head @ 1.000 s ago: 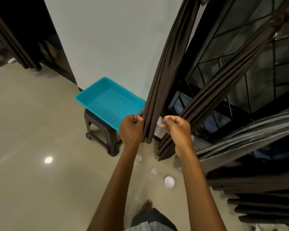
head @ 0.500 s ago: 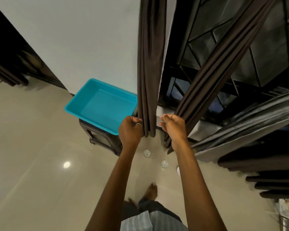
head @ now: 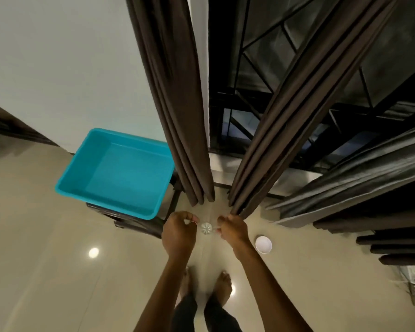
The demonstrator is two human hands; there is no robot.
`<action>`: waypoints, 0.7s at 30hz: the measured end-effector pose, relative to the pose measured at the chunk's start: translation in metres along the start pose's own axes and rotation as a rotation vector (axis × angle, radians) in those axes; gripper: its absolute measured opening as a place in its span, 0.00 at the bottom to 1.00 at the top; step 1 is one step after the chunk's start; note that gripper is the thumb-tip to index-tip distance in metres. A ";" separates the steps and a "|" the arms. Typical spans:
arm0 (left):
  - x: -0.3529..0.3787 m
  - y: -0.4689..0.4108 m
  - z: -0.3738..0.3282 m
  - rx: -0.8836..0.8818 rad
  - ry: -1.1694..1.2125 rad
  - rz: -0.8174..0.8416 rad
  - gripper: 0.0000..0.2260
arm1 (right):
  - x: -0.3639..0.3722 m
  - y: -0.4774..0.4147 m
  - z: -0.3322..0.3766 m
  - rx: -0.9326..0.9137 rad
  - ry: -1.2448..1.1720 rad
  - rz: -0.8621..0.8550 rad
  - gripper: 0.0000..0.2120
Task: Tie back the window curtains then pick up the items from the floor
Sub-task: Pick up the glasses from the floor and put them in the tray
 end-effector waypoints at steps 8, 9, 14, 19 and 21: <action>0.147 -0.076 0.097 0.033 -0.130 0.255 0.10 | 0.077 -0.123 -0.069 -0.179 0.466 0.072 0.14; 0.168 -0.084 0.116 0.044 -0.150 0.294 0.10 | 0.089 -0.142 -0.086 -0.166 0.472 0.066 0.14; 0.237 -0.107 0.185 0.021 -0.227 0.501 0.08 | 0.123 -0.203 -0.153 -0.124 0.496 0.060 0.13; 0.295 -0.121 0.233 0.113 -0.349 0.682 0.10 | 0.155 -0.249 -0.212 -0.117 0.564 0.105 0.13; 0.318 -0.129 0.247 0.141 -0.398 0.714 0.13 | 0.163 -0.268 -0.230 -0.107 0.567 0.104 0.14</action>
Point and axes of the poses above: each hand's wrist, its own y-axis away from the middle knuckle, its own x-axis out of the palm, z = x × y, the point moved 4 cm from there along -y, towards the middle knuckle, and after that the axes turned 10 degrees about -z, right-handed, at the moved point
